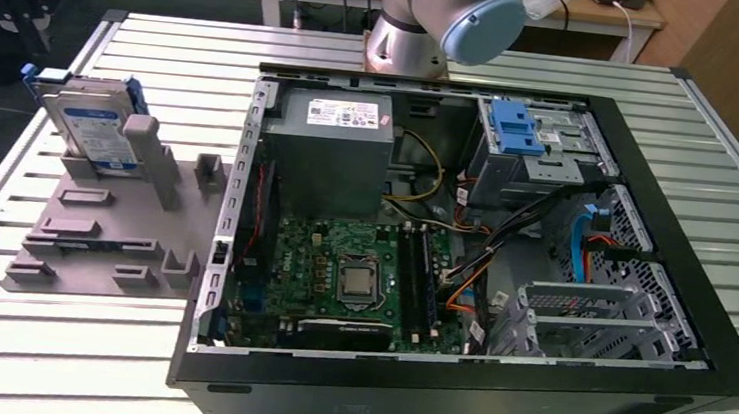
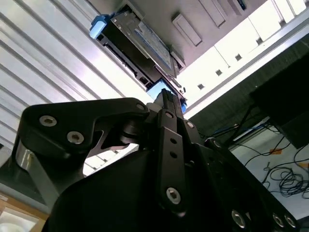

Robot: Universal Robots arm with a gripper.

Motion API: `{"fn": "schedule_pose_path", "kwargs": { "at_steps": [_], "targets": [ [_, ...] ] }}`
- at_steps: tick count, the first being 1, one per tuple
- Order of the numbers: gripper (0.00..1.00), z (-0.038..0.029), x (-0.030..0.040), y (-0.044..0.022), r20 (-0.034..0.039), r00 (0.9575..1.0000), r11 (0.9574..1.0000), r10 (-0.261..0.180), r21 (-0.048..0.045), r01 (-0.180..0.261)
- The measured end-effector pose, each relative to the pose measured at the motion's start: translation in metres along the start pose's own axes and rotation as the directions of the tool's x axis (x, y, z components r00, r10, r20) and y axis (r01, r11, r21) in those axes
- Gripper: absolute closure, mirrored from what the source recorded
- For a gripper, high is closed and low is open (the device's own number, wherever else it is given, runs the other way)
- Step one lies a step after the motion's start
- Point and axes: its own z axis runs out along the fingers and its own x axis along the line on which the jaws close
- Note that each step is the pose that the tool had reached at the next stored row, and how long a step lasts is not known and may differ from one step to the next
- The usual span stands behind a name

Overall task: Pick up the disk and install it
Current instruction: 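Pick up the disk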

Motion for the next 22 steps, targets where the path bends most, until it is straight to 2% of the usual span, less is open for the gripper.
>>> {"fn": "schedule_pose_path", "kwargs": {
  "at_steps": [2, 5, 10, 13, 17, 22],
  "targets": [
    [0.89, 0.0001, 0.0000, 0.0000, -0.0008, 0.9993, 0.9993, -0.037, -0.0003, 0.037],
    [0.89, 0.0003, 0.0000, 0.0000, -0.0021, 0.9959, 0.9959, -0.091, -0.0007, 0.091],
    [0.89, 0.0006, 0.0000, 0.0000, -0.0041, 0.9835, 0.9835, -0.181, -0.0015, 0.181],
    [0.89, 0.0008, 0.0000, 0.0000, -0.0052, 0.9731, 0.9731, -0.230, -0.0020, 0.230],
    [0.89, 0.0011, 0.0000, 0.0000, -0.0063, 0.9563, 0.9563, -0.292, -0.0028, 0.292],
    [0.89, 0.0016, 0.0000, -0.0001, -0.0078, 0.9320, 0.9320, -0.362, -0.0032, 0.362]
  ]
}}
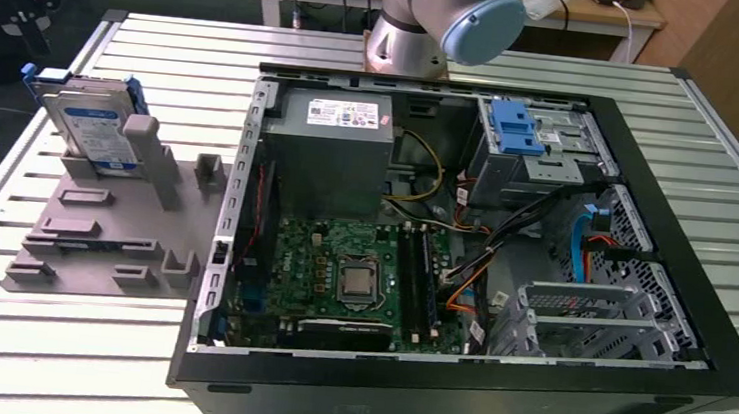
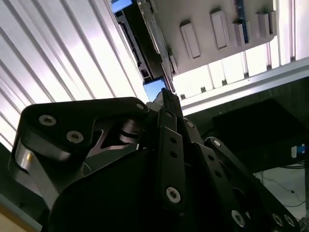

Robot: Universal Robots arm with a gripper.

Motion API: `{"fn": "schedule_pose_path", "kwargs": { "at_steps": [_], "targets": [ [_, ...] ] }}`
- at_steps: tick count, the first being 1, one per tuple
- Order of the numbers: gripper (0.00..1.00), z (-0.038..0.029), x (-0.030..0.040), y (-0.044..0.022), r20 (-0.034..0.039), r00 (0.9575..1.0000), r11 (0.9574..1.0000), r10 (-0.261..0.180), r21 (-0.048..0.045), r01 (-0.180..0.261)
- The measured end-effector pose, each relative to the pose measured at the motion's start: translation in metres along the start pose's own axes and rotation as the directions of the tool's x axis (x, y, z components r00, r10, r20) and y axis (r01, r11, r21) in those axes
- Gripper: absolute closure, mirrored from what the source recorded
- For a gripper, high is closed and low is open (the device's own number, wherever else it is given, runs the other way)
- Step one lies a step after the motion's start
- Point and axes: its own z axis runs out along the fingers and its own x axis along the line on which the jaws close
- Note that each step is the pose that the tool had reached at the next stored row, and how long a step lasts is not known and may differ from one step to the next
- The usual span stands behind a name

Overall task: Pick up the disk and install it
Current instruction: 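Pick up the disk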

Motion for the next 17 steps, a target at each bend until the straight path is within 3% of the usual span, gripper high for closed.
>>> {"fn": "schedule_pose_path", "kwargs": {
  "at_steps": [4, 7, 14, 17],
  "targets": [
    [0.89, 0.0004, 0.0000, 0.0000, -0.0015, 0.9982, 0.9982, -0.060, 0.0000, 0.060],
    [0.89, 0.0007, 0.0000, 0.0000, -0.0027, 0.9943, 0.9943, -0.106, -0.0002, 0.106],
    [0.89, 0.0012, 0.0003, -0.0001, -0.0037, 0.9801, 0.9801, -0.199, 0.0004, 0.199],
    [0.89, 0.0013, 0.0004, -0.0002, -0.0038, 0.9719, 0.9719, -0.235, 0.0008, 0.235]
  ]
}}
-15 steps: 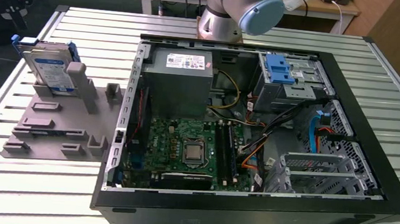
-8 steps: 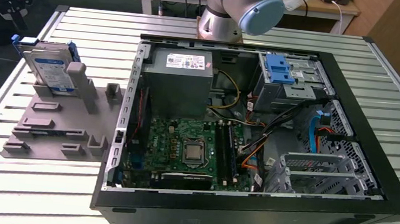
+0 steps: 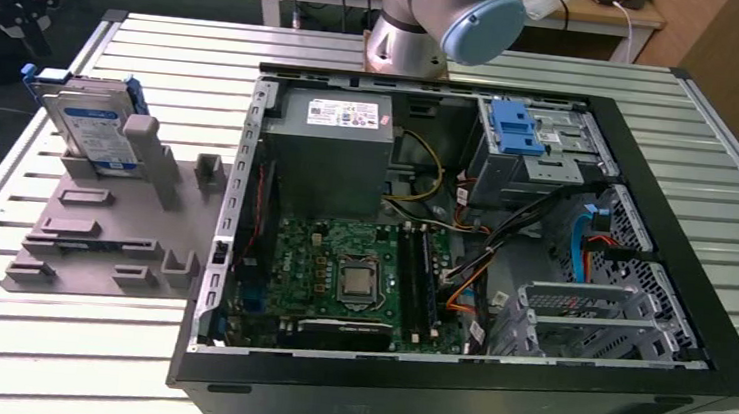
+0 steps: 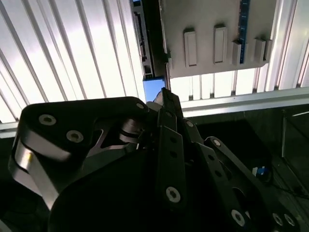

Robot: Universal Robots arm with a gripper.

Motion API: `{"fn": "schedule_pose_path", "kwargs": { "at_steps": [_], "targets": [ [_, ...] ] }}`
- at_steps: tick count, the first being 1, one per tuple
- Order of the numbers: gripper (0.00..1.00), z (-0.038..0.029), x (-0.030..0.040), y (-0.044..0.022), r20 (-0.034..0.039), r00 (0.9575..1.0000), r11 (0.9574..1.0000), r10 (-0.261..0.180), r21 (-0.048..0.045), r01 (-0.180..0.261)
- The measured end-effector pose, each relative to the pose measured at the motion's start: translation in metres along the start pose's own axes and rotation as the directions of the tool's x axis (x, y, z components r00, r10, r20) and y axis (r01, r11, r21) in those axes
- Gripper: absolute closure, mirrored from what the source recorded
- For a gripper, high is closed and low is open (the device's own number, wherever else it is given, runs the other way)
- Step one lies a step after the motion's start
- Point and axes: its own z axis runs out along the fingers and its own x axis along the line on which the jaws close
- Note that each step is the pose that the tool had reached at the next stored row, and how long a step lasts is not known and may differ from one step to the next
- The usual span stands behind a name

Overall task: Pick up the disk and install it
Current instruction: 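Pick up the disk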

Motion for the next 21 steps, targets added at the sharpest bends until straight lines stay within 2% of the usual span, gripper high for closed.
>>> {"fn": "schedule_pose_path", "kwargs": {
  "at_steps": [4, 9, 17, 18, 19, 21],
  "targets": [
    [0.89, 0.0001, 0.0002, 0.0000, -0.0010, 0.9988, 0.9988, -0.049, -0.0003, 0.049],
    [0.89, 0.0008, 0.0011, 0.0011, -0.0017, 0.9960, 0.9960, -0.089, -0.0006, 0.089],
    [0.89, 0.0014, 0.0018, 0.0021, -0.0020, 0.9945, 0.9946, -0.104, -0.0007, 0.104],
    [0.76, 0.0014, 0.0019, 0.0021, -0.0020, 0.9943, 0.9943, -0.107, -0.0008, 0.107],
    [0.76, 0.0014, 0.0019, 0.0021, -0.0022, 0.9936, 0.9936, -0.113, -0.0009, 0.113],
    [0.65, 0.0016, 0.0019, 0.0020, -0.0027, 0.9894, 0.9894, -0.145, -0.0012, 0.145]
  ]
}}
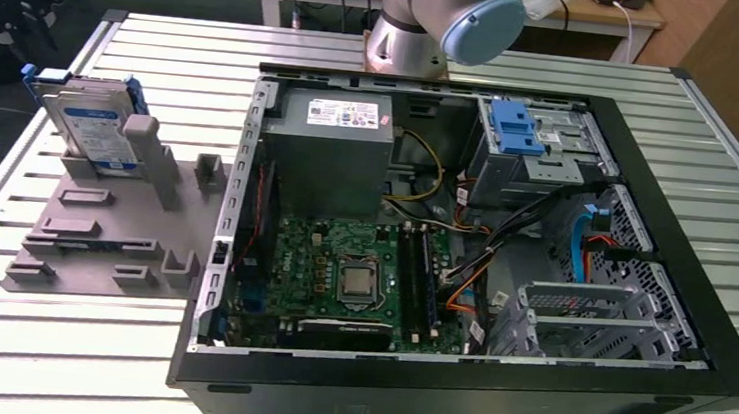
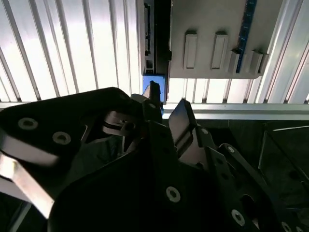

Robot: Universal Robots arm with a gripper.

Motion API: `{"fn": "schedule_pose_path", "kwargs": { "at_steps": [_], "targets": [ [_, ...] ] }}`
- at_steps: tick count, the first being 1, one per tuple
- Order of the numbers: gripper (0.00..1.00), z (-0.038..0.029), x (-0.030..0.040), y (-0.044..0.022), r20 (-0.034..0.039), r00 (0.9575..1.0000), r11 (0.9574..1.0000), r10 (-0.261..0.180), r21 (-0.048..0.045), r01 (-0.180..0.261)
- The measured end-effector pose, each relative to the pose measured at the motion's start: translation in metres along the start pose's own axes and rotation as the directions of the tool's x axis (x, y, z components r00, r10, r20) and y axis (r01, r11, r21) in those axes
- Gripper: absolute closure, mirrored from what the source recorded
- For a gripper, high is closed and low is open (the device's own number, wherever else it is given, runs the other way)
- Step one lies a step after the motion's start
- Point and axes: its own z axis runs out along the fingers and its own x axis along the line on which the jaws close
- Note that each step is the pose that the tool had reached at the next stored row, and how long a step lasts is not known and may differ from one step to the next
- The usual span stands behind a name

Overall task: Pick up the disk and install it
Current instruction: 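Pick up the disk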

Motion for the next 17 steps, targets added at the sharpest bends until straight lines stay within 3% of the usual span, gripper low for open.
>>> {"fn": "schedule_pose_path", "kwargs": {
  "at_steps": [1, 2, 4, 7, 13, 17],
  "targets": [
    [0.65, 0.0002, 0.0000, 0.0000, -0.0004, 0.9998, 0.9998, -0.020, -0.0001, 0.020],
    [0.58, 0.0004, 0.0000, 0.0000, -0.0007, 0.9993, 0.9993, -0.038, -0.0003, 0.038],
    [0.58, 0.0008, 0.0000, 0.0000, -0.0014, 0.9973, 0.9973, -0.073, -0.0006, 0.073],
    [0.58, 0.0015, 0.0000, 0.0000, -0.0024, 0.9919, 0.9919, -0.127, -0.0012, 0.127],
    [0.58, 0.0027, 0.0000, -0.0001, -0.0039, 0.9758, 0.9758, -0.219, -0.0018, 0.219],
    [0.58, 0.0038, 0.0000, -0.0001, -0.0050, 0.9586, 0.9586, -0.285, -0.0027, 0.285]
  ]
}}
